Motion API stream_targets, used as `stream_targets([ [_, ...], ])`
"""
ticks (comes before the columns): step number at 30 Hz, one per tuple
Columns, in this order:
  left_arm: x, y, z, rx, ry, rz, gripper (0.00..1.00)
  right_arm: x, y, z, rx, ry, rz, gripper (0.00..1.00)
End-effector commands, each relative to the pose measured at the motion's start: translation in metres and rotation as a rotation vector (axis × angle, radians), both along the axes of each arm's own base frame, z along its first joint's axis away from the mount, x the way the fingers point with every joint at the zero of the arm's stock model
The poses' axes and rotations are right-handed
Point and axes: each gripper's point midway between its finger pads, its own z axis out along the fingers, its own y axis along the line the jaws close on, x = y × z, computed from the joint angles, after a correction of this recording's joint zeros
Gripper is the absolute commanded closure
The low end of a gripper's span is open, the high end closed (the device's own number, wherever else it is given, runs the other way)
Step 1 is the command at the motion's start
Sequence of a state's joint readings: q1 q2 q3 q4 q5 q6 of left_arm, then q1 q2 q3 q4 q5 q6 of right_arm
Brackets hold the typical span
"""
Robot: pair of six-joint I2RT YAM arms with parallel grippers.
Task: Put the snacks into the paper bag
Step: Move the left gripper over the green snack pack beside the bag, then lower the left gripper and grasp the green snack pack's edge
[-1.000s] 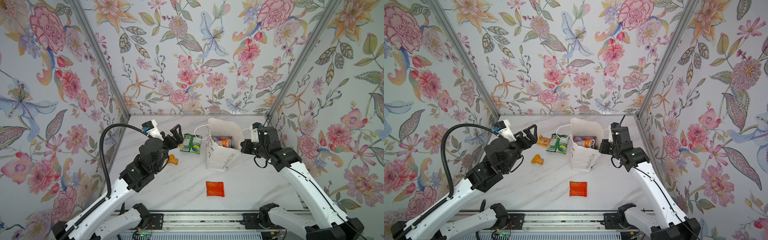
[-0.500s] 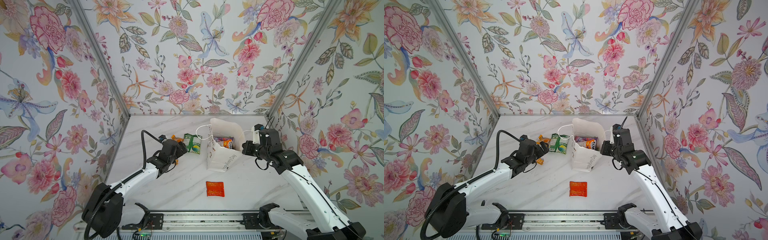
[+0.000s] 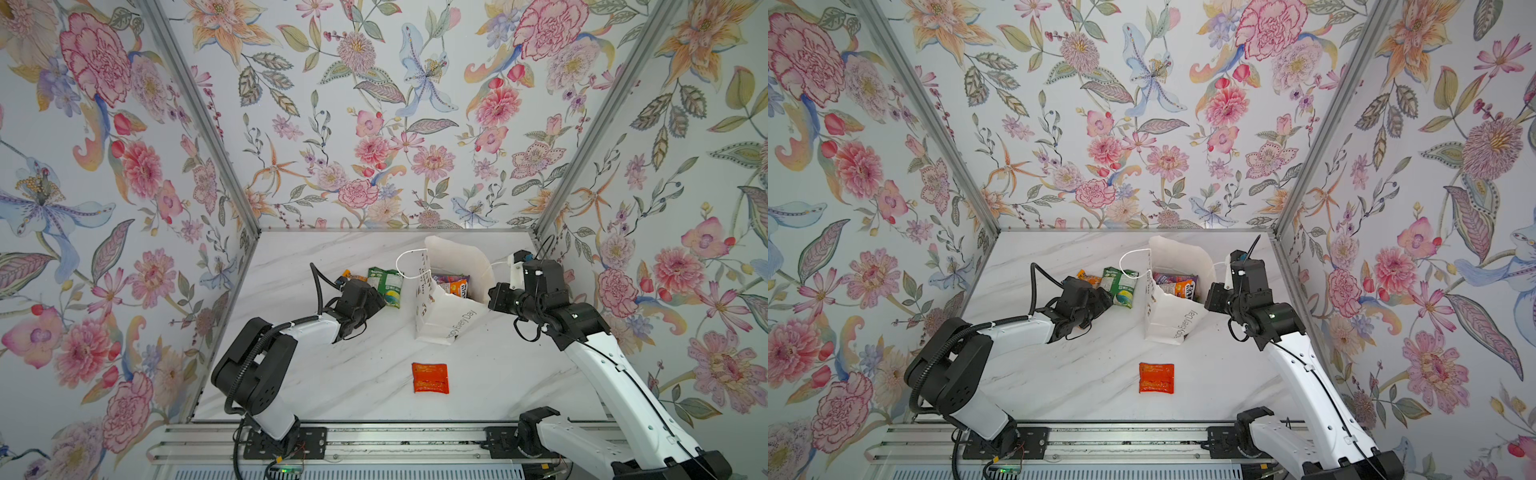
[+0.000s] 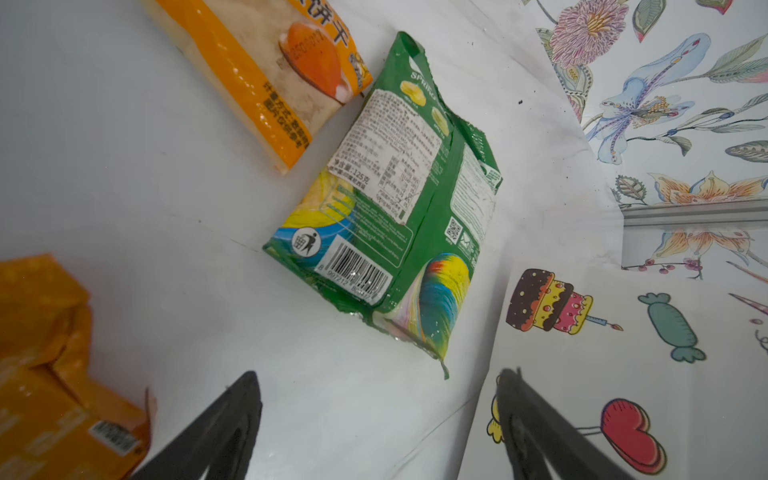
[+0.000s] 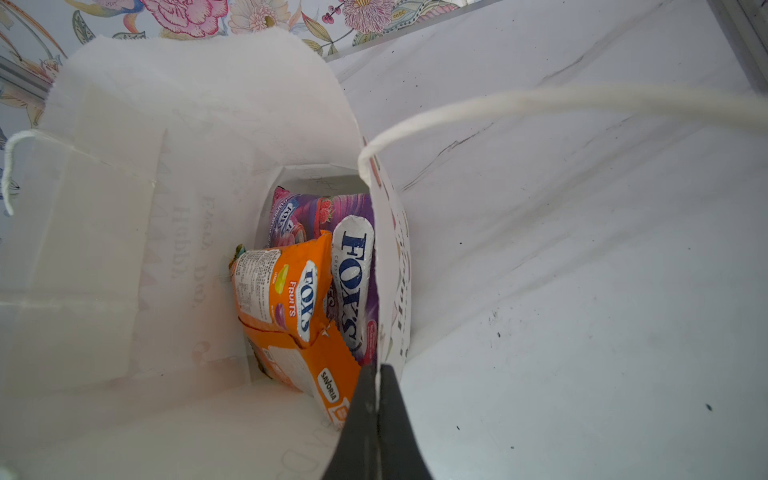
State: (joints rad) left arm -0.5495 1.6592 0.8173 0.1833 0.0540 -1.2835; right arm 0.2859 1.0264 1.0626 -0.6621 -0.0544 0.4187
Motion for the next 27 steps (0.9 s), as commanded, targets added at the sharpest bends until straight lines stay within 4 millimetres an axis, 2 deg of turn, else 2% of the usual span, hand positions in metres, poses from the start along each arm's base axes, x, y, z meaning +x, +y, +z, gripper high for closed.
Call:
stream_targets([
  [1,0.014,-0.009,0.005,-0.043,-0.019,0.002,0.15,0.002,-0.004,0.012,-0.004,-0.056,-0.004,1.0],
  [13,0.032,-0.023,-0.019,-0.074,-0.012,0.003,0.32,0.002,-0.003,0.009,-0.001,-0.048,0.004,1.0],
  [19,0.038,-0.017,-0.035,-0.031,0.008,0.027,0.42,0.002,-0.002,0.009,0.002,-0.047,0.005,1.0],
  [24,0.044,-0.001,-0.05,0.087,0.018,0.049,0.46,0.002,-0.003,0.006,-0.003,-0.041,0.003,1.0],
  [27,0.042,0.005,-0.059,0.12,0.024,0.052,0.57,0.002,-0.004,0.006,-0.004,-0.04,0.001,1.0],
])
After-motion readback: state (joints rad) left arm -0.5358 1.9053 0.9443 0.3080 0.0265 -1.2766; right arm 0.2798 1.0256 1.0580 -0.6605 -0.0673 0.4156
